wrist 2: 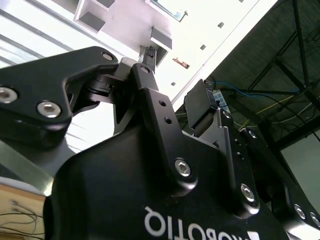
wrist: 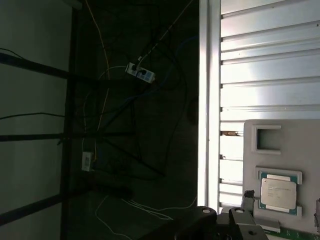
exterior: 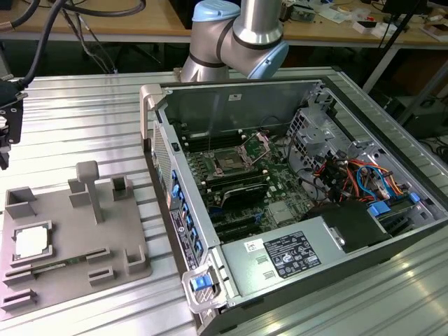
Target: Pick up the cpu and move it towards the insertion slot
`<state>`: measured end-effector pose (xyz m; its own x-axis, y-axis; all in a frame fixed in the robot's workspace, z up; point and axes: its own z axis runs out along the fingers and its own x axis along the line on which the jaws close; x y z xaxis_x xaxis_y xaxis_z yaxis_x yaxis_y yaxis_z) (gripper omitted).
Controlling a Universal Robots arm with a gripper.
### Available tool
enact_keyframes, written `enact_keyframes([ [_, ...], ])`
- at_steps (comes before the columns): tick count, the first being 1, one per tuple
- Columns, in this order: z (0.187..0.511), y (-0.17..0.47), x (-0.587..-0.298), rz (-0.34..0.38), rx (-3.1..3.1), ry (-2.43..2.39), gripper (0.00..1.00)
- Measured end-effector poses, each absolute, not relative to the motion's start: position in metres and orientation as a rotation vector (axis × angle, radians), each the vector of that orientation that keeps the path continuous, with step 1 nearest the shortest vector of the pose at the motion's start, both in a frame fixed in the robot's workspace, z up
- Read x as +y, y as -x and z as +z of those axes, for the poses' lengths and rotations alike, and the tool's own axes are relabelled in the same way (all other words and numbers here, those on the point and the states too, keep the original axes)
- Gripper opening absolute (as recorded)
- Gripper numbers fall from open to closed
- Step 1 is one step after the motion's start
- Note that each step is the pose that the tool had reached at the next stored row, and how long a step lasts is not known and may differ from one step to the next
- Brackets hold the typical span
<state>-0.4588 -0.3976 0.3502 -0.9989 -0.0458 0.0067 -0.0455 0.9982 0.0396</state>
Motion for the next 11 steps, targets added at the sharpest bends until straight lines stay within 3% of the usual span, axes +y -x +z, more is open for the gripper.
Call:
enact_keyframes([
  [11,0.3414,0.4588,-0.398,-0.067,-3.132,-0.072,0.51],
])
